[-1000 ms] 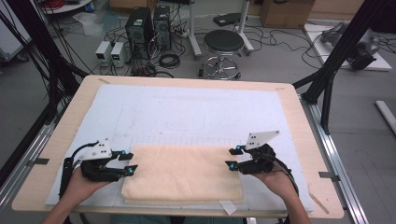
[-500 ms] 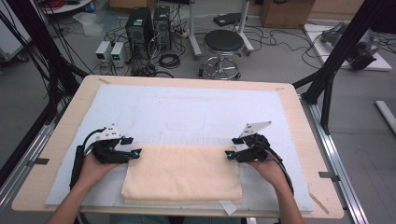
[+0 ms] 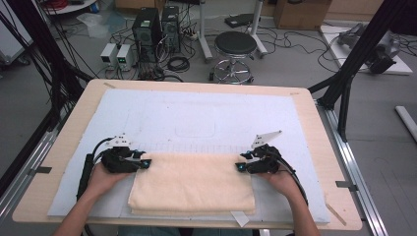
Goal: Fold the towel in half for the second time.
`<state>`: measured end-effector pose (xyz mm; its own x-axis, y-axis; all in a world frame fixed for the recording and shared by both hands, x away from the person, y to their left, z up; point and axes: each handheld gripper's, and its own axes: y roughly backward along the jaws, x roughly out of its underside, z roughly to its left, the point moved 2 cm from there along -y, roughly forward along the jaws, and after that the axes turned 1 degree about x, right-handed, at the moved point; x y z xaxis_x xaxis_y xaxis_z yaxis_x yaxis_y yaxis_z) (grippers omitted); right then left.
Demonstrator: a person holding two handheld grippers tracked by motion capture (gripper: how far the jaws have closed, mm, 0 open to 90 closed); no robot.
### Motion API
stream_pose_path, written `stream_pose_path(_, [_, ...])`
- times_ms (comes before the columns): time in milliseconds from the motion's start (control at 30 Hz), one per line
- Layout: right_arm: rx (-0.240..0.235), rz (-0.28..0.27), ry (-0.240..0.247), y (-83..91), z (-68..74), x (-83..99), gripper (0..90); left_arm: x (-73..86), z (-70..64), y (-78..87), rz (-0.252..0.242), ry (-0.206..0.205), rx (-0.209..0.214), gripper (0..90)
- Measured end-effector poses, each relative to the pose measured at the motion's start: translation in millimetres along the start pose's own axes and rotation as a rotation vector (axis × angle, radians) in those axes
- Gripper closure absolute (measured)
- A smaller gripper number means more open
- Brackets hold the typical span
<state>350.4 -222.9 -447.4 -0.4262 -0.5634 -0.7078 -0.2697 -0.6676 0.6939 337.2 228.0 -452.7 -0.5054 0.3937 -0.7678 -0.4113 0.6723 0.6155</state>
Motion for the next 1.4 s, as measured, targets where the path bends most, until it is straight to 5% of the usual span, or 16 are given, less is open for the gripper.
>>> stream_pose_path(233, [-0.004,0.003,0.02,0.8,6.7,-0.5,74.9,-0.4,-2.1,1.7,-0.005,-0.022,-0.006,73.0])
stream_pose_path(433, [0.023,0.005,0.042,5.7,14.0,-3.7,78.7,-3.3,-6.9,6.7,-0.024,-0.019,-0.041,79.2])
stream_pose_path(567, [0.044,-0.016,0.058,15.5,17.5,-13.2,79.9,-11.5,-12.1,12.1,-0.026,-0.067,-0.092,79.8])
stream_pose_path(733, [0.078,-0.02,0.086,23.6,17.4,-32.2,80.0,-28.7,-8.0,15.2,-0.073,-0.077,-0.169,80.3])
stream_pose_path(967, [0.139,-0.067,0.078,24.9,-5.7,-57.6,79.9,-57.8,16.4,15.2,-0.105,-0.029,-0.214,80.3])
stream_pose_path(1100, [0.201,-0.065,0.061,19.1,-30.3,-81.2,80.0,-85.8,35.9,8.4,-0.123,-0.01,-0.262,79.9])
stream_pose_path(1400, [0.283,-0.061,0.011,12.8,-75.6,-112.7,75.7,-118.3,62.0,-8.0,-0.141,0.019,-0.311,78.0])
